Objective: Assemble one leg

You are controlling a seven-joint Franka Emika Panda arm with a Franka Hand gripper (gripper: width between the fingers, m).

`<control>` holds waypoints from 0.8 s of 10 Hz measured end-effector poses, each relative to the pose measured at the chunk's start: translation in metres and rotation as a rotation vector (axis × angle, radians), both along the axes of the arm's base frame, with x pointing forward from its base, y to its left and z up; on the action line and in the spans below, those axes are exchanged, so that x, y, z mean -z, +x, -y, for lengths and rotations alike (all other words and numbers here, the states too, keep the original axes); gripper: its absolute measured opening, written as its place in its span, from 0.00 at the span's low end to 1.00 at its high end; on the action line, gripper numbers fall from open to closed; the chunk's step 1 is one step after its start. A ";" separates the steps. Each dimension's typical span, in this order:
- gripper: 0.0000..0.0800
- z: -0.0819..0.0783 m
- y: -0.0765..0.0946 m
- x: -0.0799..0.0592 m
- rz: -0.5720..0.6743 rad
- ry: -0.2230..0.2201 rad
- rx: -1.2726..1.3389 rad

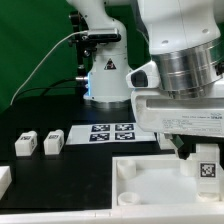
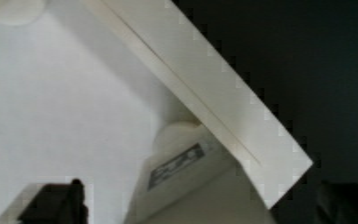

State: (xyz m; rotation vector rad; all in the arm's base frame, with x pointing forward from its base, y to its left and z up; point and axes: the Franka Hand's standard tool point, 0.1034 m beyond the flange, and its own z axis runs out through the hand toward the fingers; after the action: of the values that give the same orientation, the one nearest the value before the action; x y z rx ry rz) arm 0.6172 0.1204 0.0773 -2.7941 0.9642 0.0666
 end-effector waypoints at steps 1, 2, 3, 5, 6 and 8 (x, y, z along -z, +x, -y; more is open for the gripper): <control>0.81 -0.003 0.000 -0.004 0.001 -0.055 -0.171; 0.81 -0.004 0.001 -0.005 0.022 -0.077 -0.294; 0.81 -0.003 0.001 -0.005 0.034 -0.084 -0.381; 0.81 -0.003 0.001 -0.004 0.030 -0.081 -0.361; 0.66 -0.004 0.001 -0.004 0.023 -0.079 -0.313; 0.44 -0.005 0.000 -0.004 -0.009 -0.073 -0.109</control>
Offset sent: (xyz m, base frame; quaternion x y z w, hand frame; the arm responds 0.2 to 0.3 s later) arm 0.0035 -0.0142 -0.0032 -0.0478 0.0036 0.0021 0.9988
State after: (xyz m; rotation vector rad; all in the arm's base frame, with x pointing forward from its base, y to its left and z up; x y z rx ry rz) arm 0.6173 0.1254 0.0810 -2.9142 0.8315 0.0597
